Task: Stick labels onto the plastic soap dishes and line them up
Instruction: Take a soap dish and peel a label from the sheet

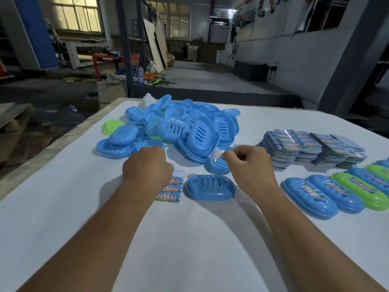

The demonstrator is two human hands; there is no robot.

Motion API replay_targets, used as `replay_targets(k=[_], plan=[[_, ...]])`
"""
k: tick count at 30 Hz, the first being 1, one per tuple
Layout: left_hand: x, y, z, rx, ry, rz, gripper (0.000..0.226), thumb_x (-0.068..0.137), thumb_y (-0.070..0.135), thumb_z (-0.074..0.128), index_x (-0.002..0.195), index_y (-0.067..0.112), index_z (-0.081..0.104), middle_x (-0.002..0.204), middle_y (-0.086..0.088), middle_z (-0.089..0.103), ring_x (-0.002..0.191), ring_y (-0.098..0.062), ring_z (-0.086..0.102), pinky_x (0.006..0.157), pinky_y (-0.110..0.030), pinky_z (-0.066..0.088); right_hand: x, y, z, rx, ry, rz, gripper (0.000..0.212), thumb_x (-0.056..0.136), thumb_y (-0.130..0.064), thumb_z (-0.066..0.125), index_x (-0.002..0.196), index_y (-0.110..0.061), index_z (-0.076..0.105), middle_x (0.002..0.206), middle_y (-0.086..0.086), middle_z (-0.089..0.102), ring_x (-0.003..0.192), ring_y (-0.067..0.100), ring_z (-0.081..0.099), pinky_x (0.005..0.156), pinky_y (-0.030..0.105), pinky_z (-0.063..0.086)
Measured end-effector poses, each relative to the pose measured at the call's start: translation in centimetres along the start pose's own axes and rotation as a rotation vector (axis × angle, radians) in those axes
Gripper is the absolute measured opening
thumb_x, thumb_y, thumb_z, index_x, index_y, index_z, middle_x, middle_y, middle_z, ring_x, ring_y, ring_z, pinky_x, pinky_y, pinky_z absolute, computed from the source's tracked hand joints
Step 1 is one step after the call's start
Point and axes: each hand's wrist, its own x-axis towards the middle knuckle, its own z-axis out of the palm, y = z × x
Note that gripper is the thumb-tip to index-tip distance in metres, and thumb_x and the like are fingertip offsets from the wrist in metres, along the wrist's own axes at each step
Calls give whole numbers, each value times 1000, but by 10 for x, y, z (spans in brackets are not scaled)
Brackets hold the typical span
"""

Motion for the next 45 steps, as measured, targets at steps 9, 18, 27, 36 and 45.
replay_targets(k=[9,18,27,36,45], plan=[[-23,46,4,-1108,-185,59,22,81,37,74,69,19,73,48,14,51,46,-4,42,50,-14,37,-7,-6,5,-130,29,-133,27,78,-35,63,57,-19,57,54,-9,58,54,11,51,58,33,48],[-25,49,9,-1175,-283,-14,18,91,28,69,79,18,79,46,20,52,43,4,44,48,-6,34,-10,-7,6,-132,34,-257,32,76,-44,58,59,-17,58,62,-6,59,61,16,53,57,34,47],[-20,44,7,-1241,-260,-75,18,81,42,78,79,24,81,51,12,55,41,-3,40,48,-11,36,-8,-4,6,-136,-45,-341,33,95,-35,60,69,-18,70,60,-6,58,66,14,54,62,33,45],[-15,42,11,-1190,-265,-90,14,81,38,76,74,26,78,59,4,49,56,-10,41,56,-23,38,1,-2,-4,-119,-55,-67,29,86,-31,68,67,-10,68,52,-2,54,49,11,41,53,30,38],[-11,26,8,-971,-450,-98,42,67,40,75,77,0,67,59,1,49,49,-14,41,48,-21,35,1,-2,-23,-26,-305,194,52,76,-37,83,71,8,59,56,2,25,52,16,19,43,24,18]])
